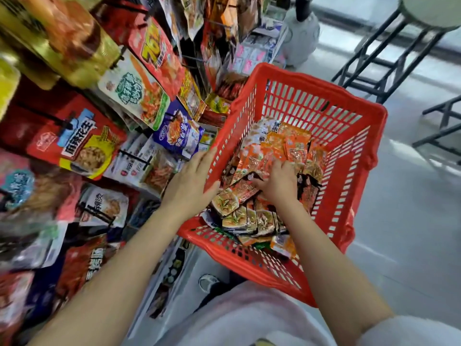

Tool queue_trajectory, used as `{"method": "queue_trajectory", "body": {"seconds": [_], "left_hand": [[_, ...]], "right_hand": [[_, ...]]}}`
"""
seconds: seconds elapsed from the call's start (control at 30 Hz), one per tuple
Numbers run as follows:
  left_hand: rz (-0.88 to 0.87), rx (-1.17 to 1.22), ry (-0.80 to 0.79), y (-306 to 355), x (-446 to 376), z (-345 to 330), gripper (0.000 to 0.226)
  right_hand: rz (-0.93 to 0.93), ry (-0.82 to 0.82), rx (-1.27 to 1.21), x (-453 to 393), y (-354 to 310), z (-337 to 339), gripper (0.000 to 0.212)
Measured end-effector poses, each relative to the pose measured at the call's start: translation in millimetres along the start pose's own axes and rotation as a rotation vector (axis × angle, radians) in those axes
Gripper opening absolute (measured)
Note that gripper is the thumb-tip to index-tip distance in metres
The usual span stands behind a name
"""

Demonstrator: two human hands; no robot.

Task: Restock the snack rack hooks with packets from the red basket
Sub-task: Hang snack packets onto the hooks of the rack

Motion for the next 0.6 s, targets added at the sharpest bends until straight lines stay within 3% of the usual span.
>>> {"method": "queue_trajectory", "body": {"seconds": [0.07,0.1,0.2,0.4,0.47,0.6], "left_hand": [[0.000,-0.017,0.000,0.6,0.0,0.5,0.077],[-0.002,-0.023,0.004,1.2,0.4,0.6,0.077],[-0.001,-0.005,0.021,1.9,1.8,2.5,0.076],[0.002,0.056,0.044,-3.9,24.2,3.7,0.080],[0.012,0.063,0.025,-6.0,36.0,1.3,0.081],[0.042,0.123,0.033,-9.2,47.1,-0.3,0.080]], "right_hand": [[-0.095,-0.078,0.063,10.3,11.6,-0.6,0.055],[-0.135,-0.127,0.114,17.8,15.2,-2.2,0.056],[-0.204,-0.262,0.121,35.6,14.1,-15.9,0.063],[-0.350,-0.171,-0.427,45.4,1.9,-28.8,0.101],[-0.507,-0.155,-0.659,47.3,11.8,-47.5,0.092],[-0.688,-0.152,-0.971,52.2,12.1,-73.5,0.054]]}}
Point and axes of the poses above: each hand's wrist, its own x-axis away from the middle knuckle, its own z-axis out of the back of the hand, y = z × x, the point moved 7 cm from there along -x, towards the middle knuckle, and after that the axes turned 4 degrees about y, right-handed, at the moved point
